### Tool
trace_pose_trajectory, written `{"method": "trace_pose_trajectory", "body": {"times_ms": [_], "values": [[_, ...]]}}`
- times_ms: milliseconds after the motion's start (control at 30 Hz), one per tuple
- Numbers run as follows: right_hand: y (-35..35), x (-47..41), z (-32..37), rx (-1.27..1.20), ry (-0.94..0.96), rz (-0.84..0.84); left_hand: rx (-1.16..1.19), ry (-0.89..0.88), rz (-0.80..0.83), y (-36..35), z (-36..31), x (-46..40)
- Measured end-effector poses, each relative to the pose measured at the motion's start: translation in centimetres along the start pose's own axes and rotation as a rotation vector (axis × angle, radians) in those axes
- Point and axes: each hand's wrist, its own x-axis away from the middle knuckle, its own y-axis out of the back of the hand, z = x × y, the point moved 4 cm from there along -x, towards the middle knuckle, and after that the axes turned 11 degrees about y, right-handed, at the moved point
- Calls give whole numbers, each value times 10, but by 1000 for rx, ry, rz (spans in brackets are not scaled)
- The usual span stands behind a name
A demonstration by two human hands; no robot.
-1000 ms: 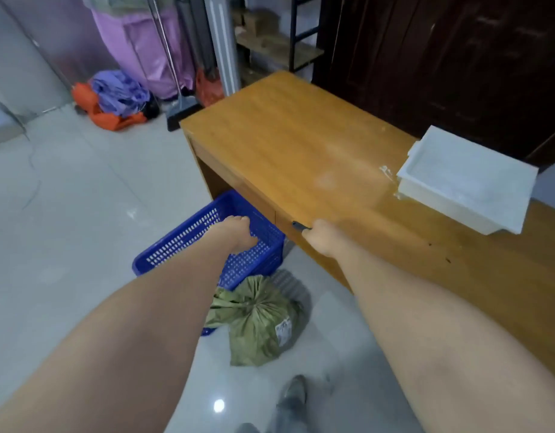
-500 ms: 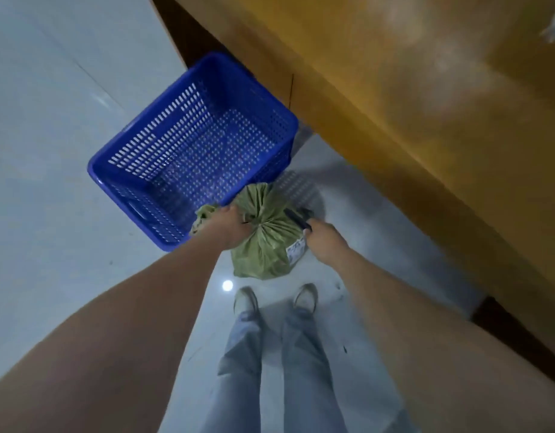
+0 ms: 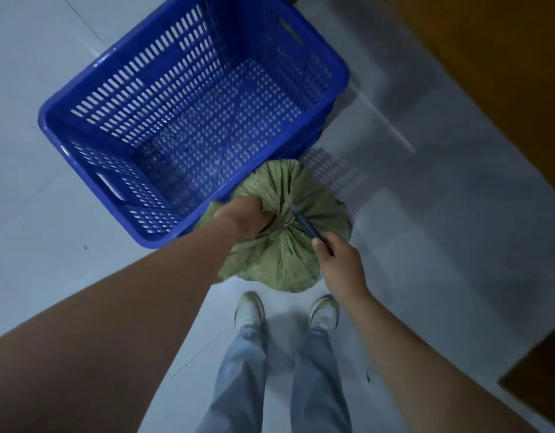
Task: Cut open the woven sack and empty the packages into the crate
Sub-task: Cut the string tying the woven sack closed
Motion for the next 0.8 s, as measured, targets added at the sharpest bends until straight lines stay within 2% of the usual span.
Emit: {"method": "trace_pose_trajectory", "body": {"times_ms": [133,300,467,567,667,800], "values": [[-21,-9,-11,-48,29,8,120,-47,72,-35,19,-16],[-28,-10,-21,-133,4,-58,175,-78,-163,-36,18,-9],[-12,-12,-14,-199,44,-242,314,-107,-115,-34,13,-2],[-2,-22,-13,-207,39,-297,181,-72,-68,-34,9,2],[1,-33,-15,-170,-1,-255,52,-22,-54,-33,-1,3],[-5,-35,-15,-181,-4,-170,1,36,-101,-36,-15,3]]}}
